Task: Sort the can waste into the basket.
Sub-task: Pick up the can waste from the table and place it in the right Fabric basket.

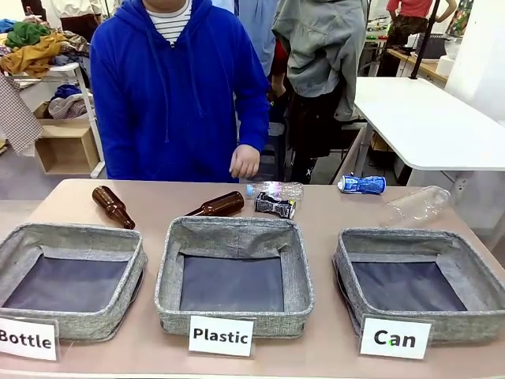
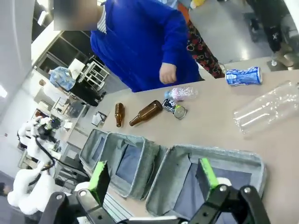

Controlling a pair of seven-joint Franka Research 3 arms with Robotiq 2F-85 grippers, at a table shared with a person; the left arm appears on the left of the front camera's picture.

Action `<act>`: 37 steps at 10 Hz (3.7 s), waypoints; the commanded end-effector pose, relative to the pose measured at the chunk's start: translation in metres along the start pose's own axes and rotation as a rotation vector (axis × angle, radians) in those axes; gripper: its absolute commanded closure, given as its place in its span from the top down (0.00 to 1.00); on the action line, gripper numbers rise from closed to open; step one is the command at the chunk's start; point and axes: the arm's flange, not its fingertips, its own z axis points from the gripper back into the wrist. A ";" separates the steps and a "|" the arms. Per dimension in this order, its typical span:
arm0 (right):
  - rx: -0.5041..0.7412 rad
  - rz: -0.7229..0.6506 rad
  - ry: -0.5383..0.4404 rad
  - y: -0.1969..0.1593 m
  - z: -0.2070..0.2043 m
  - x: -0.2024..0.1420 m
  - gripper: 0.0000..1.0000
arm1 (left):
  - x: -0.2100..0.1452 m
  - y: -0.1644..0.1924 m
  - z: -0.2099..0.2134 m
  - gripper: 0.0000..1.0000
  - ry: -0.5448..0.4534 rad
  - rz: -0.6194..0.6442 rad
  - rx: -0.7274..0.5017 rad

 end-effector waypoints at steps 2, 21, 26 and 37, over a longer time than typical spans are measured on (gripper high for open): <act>-0.011 0.017 0.000 0.002 0.006 0.000 1.00 | 0.000 0.000 0.000 1.00 0.000 0.000 0.000; -0.574 0.868 0.570 0.039 -0.188 0.091 1.00 | -0.014 0.046 -0.016 1.00 0.377 0.382 -0.343; -0.595 1.202 0.900 0.020 -0.254 0.161 1.00 | -0.014 0.016 0.030 1.00 0.252 0.314 -0.395; -0.145 1.383 1.134 -0.162 -0.439 0.192 1.00 | -0.056 -0.079 0.114 1.00 0.152 -0.047 -0.532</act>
